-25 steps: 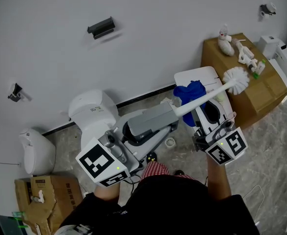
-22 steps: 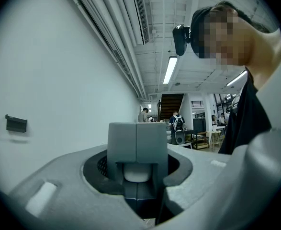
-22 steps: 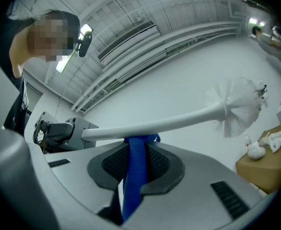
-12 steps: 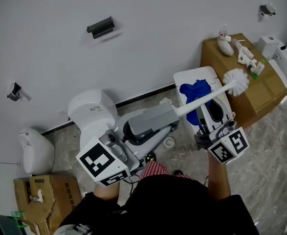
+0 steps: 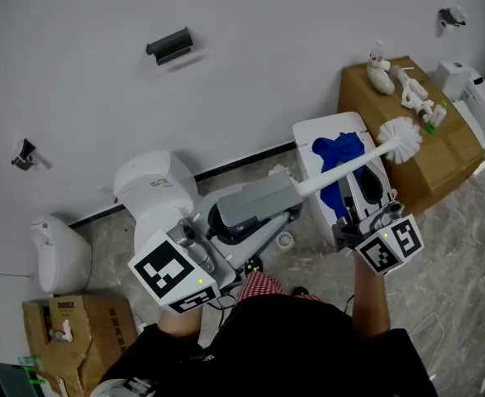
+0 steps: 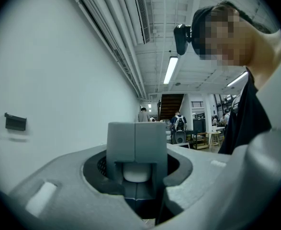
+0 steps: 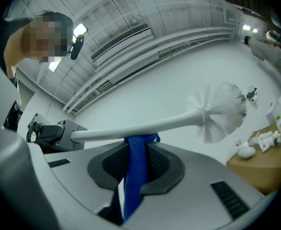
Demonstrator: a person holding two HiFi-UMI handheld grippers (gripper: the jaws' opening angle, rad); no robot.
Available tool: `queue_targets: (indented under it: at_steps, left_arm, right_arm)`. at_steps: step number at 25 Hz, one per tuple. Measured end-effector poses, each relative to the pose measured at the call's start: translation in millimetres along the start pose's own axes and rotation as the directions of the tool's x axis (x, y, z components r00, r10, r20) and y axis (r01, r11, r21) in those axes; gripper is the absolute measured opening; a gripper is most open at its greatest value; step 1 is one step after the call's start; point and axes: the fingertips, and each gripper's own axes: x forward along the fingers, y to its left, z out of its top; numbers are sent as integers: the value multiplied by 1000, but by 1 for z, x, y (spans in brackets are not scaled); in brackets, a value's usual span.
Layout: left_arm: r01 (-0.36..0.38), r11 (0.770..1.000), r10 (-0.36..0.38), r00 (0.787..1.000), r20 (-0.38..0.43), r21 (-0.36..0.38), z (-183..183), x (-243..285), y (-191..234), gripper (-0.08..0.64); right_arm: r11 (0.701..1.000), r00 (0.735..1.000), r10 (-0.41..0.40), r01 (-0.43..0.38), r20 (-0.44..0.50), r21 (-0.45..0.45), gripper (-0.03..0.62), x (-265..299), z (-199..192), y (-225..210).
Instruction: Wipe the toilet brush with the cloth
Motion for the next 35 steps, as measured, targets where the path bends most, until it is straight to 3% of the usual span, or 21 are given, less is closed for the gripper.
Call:
queue_targets:
  at_steps: [35]
  left_arm:
    - [58,998,-57,998,18,-18,2,2,-11,163]
  right_arm:
    - [985,983,-170,168,69,33,66,-32,26,-45]
